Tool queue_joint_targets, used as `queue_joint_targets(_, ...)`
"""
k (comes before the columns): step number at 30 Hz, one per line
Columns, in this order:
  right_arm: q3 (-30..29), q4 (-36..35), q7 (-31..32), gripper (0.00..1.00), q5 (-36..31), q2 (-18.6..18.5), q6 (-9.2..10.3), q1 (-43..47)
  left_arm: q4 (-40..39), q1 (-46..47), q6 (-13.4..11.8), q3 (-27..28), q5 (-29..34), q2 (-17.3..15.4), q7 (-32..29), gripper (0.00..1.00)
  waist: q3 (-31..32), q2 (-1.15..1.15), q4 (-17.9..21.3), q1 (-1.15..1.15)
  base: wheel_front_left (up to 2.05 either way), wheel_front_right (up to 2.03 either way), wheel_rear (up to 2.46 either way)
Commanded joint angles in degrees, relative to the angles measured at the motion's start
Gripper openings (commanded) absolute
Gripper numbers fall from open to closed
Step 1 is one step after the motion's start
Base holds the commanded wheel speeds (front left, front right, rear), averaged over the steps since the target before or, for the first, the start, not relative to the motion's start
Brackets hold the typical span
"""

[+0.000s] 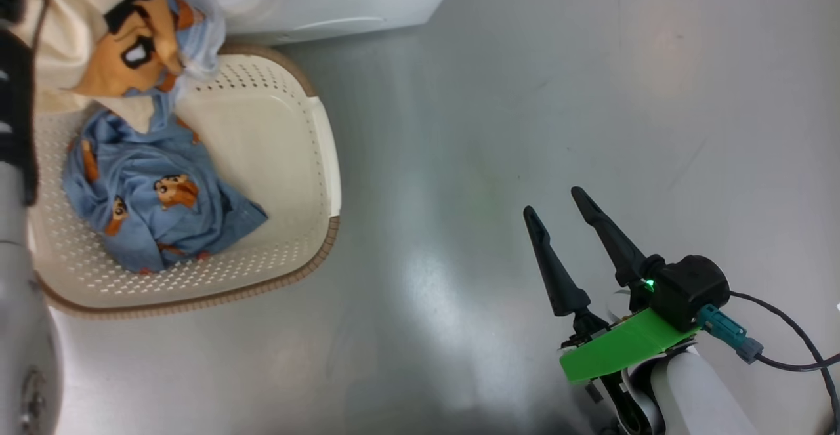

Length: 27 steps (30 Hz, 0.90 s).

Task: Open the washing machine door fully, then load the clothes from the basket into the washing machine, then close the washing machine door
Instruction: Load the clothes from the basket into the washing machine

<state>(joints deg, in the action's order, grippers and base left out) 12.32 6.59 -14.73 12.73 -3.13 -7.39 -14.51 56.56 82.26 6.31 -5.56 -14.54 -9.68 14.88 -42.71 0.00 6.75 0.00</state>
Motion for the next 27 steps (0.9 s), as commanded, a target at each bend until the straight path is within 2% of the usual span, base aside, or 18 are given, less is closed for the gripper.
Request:
queue_joint_targets(1,1.09,-0.79,-0.27,1.0,-0.37,0.25,-0.1,0.39,-1.22,-1.49,0.0,0.56,-0.24,-2.09,0.11,1.0,0.93,0.0,-0.79,0.0,0.0,0.0,0.0)
queue_joint_targets(12,-1.21,-0.7,-0.27,1.0,-1.4,0.25,-0.1,-0.53,-7.45,-11.03,0.35,1.66,-0.6,0.11,0.12,1.0,4.57,0.0,-3.91,0.0,0.0,0.0,0.0)
queue_joint_targets(21,-1.38,-1.36,-0.27,1.0,-1.94,0.25,-0.1,-0.29,-21.82,-25.54,0.59,5.01,-0.01,0.04,0.12,1.0,5.56,0.0,-4.52,0.0,0.0,0.0,0.0)
queue_joint_targets(27,-1.44,-1.64,-0.27,1.0,-2.11,0.25,-0.1,-0.18,-31.11,-35.43,0.3,7.81,0.35,1.61,0.12,1.0,5.48,0.0,-4.77,0.0,0.0,0.0,0.0)
